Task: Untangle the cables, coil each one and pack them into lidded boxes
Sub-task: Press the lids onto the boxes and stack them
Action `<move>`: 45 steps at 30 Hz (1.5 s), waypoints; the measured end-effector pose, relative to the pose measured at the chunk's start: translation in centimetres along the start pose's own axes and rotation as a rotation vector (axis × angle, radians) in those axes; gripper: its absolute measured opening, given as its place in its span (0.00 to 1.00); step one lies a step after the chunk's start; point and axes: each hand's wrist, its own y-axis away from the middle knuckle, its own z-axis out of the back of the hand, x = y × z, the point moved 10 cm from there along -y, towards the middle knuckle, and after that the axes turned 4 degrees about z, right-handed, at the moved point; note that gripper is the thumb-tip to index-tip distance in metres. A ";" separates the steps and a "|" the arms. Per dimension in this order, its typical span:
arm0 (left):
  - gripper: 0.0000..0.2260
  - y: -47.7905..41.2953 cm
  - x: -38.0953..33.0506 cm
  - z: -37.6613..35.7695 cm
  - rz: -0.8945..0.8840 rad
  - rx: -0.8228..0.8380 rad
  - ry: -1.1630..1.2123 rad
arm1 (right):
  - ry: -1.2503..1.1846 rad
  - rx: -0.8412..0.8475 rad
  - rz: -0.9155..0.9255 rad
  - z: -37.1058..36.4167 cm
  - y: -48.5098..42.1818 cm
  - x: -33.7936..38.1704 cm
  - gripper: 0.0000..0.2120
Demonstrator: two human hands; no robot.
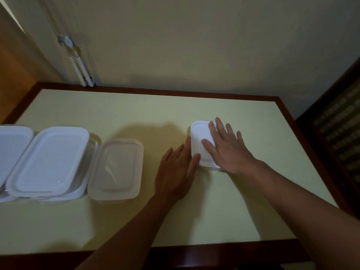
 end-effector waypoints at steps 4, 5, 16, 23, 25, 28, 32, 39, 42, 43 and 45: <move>0.30 -0.3 0.6 0.0 0.037 0.003 0.051 | -0.009 -0.007 0.009 0.2 0.2 0.3 0.34; 0.28 -0.4 0.7 0.0 0.052 0.008 0.080 | -0.013 -0.007 0.011 0.2 0.2 0.4 0.34; 0.21 -1.9 1.5 -0.2 0.244 0.025 0.439 | -0.040 0.010 0.085 -0.8 3.5 2.0 0.36; 0.20 -1.3 0.8 0.5 0.287 0.021 0.328 | -0.038 -0.061 0.019 -1.0 5.2 2.5 0.36; 0.23 -0.4 -0.1 0.6 0.238 0.042 0.276 | -0.046 -0.107 -0.036 -1.1 5.8 2.4 0.37; 0.25 1.3 -1.1 0.6 0.169 0.069 0.187 | -0.094 -0.141 -0.161 -1.5 6.9 2.1 0.36; 0.26 2.8 -1.9 1.4 0.138 0.083 0.050 | -0.227 -0.181 -0.313 -2.3 9.2 2.0 0.29; 0.27 4.0 -0.8 2.8 0.152 0.102 -0.028 | -0.411 -0.285 -0.321 -1.3 10.5 2.9 0.23; 0.25 3.9 -0.6 5.2 0.130 0.043 0.083 | -0.437 -0.319 -0.288 1.0 9.9 4.9 0.22; 0.24 3.8 -0.6 6.4 0.109 0.005 0.079 | -0.447 -0.325 -0.280 1.7 9.5 5.7 0.22; 0.23 3.5 -0.5 9.1 0.079 -0.075 0.006 | -0.455 -0.348 -0.259 2.7 8.6 7.3 0.22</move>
